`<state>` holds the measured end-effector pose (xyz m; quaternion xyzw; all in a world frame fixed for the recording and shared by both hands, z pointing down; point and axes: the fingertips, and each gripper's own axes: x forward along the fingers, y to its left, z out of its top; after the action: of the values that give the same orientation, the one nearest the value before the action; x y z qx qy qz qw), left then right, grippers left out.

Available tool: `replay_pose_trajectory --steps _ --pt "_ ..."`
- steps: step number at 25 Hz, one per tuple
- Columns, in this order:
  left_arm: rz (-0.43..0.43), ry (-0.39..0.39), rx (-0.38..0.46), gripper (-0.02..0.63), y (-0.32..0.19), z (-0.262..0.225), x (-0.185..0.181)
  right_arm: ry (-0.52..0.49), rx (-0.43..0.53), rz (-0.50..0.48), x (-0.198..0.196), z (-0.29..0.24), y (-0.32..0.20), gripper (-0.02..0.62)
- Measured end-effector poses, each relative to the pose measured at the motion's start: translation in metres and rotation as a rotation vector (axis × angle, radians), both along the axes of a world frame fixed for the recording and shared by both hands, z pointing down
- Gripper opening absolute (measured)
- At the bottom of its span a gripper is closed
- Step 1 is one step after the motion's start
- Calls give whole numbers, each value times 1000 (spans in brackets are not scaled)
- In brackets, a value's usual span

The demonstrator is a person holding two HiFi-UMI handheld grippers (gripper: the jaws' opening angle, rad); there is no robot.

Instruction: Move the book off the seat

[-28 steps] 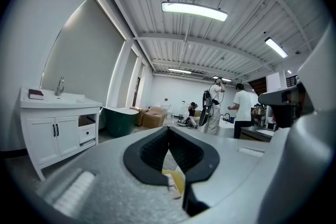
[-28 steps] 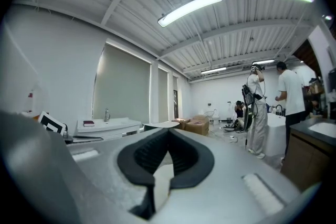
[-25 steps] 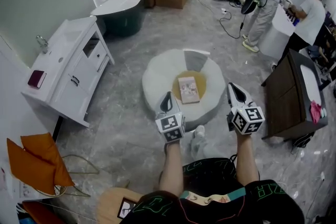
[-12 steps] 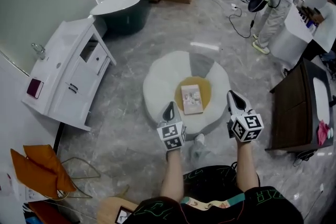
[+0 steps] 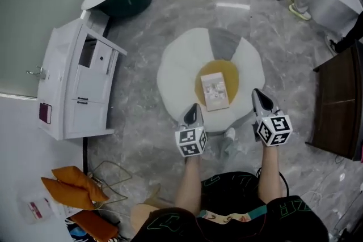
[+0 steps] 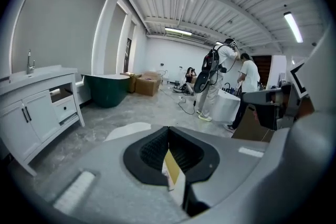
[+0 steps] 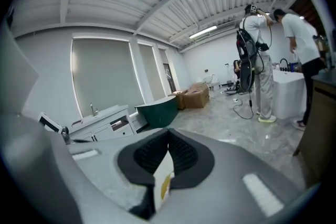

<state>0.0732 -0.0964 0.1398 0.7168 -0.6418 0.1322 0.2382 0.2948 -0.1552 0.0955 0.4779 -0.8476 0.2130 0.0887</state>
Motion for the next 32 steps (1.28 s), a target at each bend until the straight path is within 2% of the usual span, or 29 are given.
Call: replay_pose_trajectory --steps 3,8,18,25,32 --pt "30 59 -16 12 -23 13 23 -47 -66 17 11 33 -23 3" --pt "73 52 -132 12 -31 64 41 -63 -188 -1 12 100 -32 3" --pt "79 110 -317 12 -26 212 39 32 -359 -139 -28 248 -16 3" --pt "75 102 -347 12 -43 307 29 104 -417 -172 -37 352 -11 3" --pt "54 97 -428 14 -39 391 17 169 -470 -166 -44 424 -9 3"
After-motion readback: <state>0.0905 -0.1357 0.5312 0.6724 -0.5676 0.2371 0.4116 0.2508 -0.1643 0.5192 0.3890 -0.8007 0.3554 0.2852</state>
